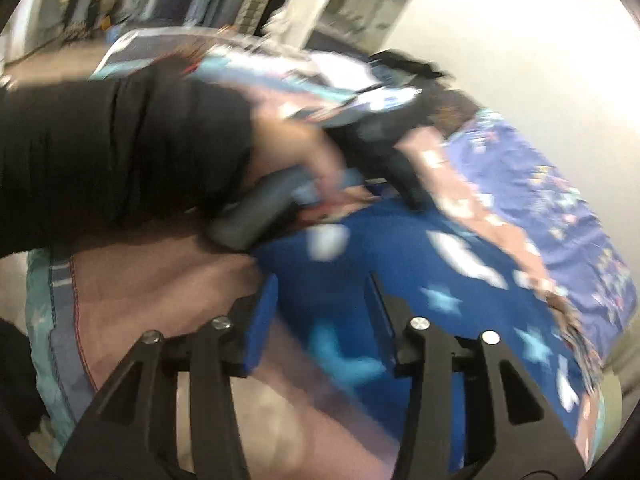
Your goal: Fold small clothes
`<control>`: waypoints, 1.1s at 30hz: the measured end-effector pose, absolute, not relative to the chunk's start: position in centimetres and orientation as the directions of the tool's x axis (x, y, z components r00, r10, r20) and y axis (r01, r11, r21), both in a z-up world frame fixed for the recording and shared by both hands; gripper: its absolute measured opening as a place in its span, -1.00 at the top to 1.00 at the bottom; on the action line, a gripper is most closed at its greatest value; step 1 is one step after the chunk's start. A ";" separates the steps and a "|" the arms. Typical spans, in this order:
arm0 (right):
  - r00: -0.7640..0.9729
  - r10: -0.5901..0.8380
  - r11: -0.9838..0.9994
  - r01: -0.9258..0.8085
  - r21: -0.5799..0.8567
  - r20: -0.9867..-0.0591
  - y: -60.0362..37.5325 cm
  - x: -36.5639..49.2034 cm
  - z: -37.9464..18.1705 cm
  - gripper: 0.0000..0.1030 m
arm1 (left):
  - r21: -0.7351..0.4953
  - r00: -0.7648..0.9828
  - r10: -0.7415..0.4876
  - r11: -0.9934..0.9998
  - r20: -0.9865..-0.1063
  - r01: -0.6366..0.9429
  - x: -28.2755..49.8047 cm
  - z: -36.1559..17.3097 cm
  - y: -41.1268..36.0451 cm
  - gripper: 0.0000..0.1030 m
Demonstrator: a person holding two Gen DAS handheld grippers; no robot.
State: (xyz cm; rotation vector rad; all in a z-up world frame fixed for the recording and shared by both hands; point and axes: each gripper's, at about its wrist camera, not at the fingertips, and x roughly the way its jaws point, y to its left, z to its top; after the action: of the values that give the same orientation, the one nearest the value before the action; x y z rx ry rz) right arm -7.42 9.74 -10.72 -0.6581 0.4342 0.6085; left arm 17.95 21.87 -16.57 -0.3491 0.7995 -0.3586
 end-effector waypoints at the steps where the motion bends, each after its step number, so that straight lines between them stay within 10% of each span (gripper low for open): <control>1: 0.772 0.363 0.679 -0.603 -0.419 -0.522 8.1 -7.4 -9.6 0.12 | -0.434 0.642 -0.439 0.883 -0.628 0.179 18.0 -16.6 21.9 0.22; 10: 0.787 0.102 0.993 -0.117 0.015 -0.608 -7.6 -1.2 -7.6 0.14 | -0.382 0.652 -0.397 0.908 -0.646 0.174 17.9 -16.3 21.1 0.18; 12: 0.699 0.097 0.993 -0.117 0.020 -0.708 -7.7 0.5 -10.3 0.14 | -0.355 0.659 -0.371 0.920 -0.655 0.165 17.8 -16.3 20.9 0.10; 33: 0.722 0.124 0.992 -0.073 0.102 -0.681 -8.9 1.0 -9.3 0.12 | -0.250 0.674 -0.262 0.961 -0.690 0.118 17.6 -15.9 20.1 -0.20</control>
State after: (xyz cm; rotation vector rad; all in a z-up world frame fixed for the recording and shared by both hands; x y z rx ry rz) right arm 1.02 -8.86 -9.30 0.0700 0.7565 0.1087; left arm 17.64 20.09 -15.87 -0.1907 0.8040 -0.2155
